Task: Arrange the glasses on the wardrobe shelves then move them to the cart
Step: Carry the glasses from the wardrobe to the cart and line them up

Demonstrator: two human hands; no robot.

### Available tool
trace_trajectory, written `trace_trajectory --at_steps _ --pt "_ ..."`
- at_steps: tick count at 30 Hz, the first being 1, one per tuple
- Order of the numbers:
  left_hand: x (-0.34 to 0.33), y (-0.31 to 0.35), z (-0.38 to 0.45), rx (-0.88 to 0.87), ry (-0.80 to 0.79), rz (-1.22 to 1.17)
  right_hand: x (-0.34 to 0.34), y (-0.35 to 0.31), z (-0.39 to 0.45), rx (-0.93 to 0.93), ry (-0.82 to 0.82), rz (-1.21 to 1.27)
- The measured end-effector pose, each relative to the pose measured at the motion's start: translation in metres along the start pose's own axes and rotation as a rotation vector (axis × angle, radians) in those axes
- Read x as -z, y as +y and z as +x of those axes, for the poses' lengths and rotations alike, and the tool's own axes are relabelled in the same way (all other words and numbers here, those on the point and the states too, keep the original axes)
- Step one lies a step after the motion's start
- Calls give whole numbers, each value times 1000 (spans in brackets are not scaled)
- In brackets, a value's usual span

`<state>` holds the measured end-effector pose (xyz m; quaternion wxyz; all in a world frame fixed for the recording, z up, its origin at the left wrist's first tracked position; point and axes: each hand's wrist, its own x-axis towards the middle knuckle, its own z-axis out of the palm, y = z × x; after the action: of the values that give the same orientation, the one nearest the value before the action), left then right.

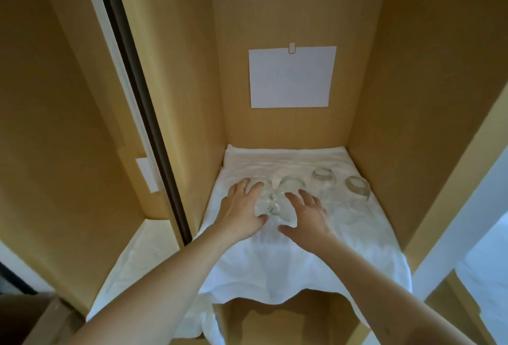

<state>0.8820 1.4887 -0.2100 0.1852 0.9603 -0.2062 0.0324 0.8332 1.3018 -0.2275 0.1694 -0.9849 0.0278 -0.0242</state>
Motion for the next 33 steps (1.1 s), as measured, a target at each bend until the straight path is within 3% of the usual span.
trace_trajectory --at_steps 4,10,14,22,33 --pt "-9 -4 44 40 -39 10 5 8 48 62 -10 -93" --pt "-21 -7 102 98 -209 124 15 21 106 139 -161 -103" --pt "-32 -10 120 97 -340 140 10 20 129 200 -296 -266" --pt "-53 -19 137 72 -343 112 12 17 164 229 -488 -387" --pt "-61 -36 143 -48 -322 126 3 10 169 173 -487 -419"
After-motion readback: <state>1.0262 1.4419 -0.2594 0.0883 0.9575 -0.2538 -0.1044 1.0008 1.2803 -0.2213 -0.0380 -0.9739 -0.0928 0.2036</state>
